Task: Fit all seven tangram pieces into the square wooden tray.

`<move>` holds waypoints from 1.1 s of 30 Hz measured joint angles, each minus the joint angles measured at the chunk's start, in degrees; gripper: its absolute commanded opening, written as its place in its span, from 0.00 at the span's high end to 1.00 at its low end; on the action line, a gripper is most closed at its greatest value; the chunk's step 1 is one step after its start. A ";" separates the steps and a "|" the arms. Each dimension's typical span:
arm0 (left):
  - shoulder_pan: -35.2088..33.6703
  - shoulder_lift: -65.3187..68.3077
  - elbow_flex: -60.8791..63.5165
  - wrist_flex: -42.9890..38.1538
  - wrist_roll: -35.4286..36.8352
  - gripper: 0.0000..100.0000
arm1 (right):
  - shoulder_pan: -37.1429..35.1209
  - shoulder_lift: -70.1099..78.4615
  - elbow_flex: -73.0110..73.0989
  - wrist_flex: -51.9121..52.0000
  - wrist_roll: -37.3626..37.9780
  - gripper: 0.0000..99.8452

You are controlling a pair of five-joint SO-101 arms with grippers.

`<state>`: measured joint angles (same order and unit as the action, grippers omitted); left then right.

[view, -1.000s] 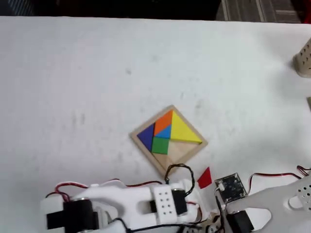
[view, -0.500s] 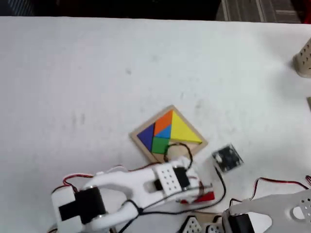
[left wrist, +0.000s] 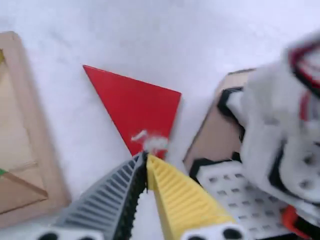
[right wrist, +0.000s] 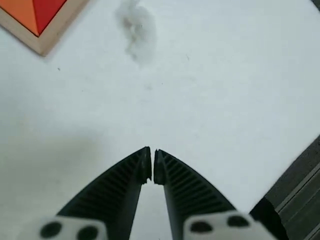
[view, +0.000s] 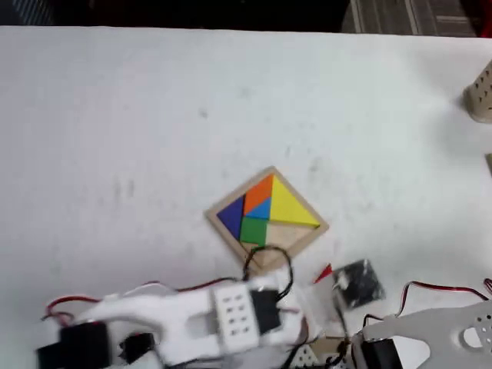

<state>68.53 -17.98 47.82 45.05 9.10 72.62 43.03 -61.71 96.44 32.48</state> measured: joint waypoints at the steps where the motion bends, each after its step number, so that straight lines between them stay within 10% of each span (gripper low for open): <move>1: 1.14 -2.73 2.02 0.00 0.00 0.98 | 0.00 0.00 0.44 0.00 0.00 0.98; 33: -2.99 22.77 -7.21 -10.99 5.27 0.98 | -0.97 0.00 1.23 0.09 0.00 0.98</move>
<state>65.54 4.79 40.62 34.07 14.37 71.65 43.03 -60.48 96.53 32.48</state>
